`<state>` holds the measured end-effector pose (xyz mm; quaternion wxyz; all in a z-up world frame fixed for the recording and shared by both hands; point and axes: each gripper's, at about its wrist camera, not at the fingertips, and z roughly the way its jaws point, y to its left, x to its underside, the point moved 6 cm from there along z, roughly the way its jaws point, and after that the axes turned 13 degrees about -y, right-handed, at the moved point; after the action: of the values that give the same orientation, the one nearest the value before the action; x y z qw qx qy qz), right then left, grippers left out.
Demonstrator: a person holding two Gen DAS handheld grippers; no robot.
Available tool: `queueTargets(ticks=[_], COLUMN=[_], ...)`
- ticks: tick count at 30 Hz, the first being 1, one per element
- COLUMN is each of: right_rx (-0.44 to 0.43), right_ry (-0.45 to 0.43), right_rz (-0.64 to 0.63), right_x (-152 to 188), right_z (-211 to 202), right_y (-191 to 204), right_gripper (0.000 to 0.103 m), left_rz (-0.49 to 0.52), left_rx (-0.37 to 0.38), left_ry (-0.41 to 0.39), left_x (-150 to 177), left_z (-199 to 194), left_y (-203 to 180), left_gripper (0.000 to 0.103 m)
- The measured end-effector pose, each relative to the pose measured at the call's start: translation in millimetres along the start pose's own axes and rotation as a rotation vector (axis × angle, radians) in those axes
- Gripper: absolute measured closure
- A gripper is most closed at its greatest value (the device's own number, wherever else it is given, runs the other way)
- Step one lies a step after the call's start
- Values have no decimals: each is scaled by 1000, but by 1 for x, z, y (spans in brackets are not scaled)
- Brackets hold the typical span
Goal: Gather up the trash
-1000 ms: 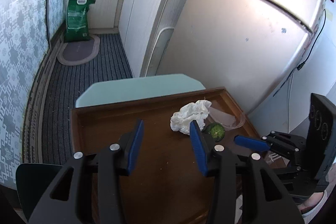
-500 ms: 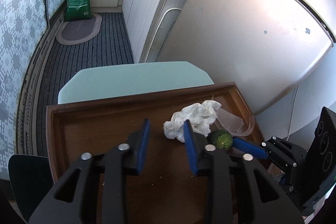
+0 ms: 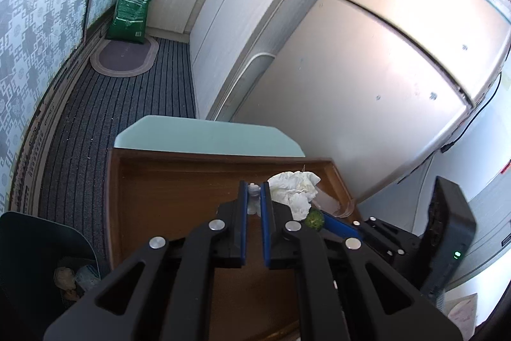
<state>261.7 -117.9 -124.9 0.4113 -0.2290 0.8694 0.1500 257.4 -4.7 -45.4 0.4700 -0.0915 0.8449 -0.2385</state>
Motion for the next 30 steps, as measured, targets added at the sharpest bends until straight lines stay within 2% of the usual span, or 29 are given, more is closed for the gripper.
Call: queueTargets(ticks=[13, 15, 20, 30], right_rx=[17, 30, 33, 6], right_ry=[21, 24, 31, -37], right_rz=[24, 24, 33, 34], right_x=[-5, -6, -8, -34], right_z=[3, 4, 3, -19], right_y=[6, 6, 9, 33], right_gripper=[66, 73, 75, 75], left_rz=[-20, -27, -50, -49], left_rx=[11, 9, 1, -79], left_ry=[-161, -177, -222, -277], left_x=[-3, -4, -1, 0], left_z=[-57, -65, -86, -126], left_y=[19, 22, 37, 71], left_gripper=[95, 95, 95, 95])
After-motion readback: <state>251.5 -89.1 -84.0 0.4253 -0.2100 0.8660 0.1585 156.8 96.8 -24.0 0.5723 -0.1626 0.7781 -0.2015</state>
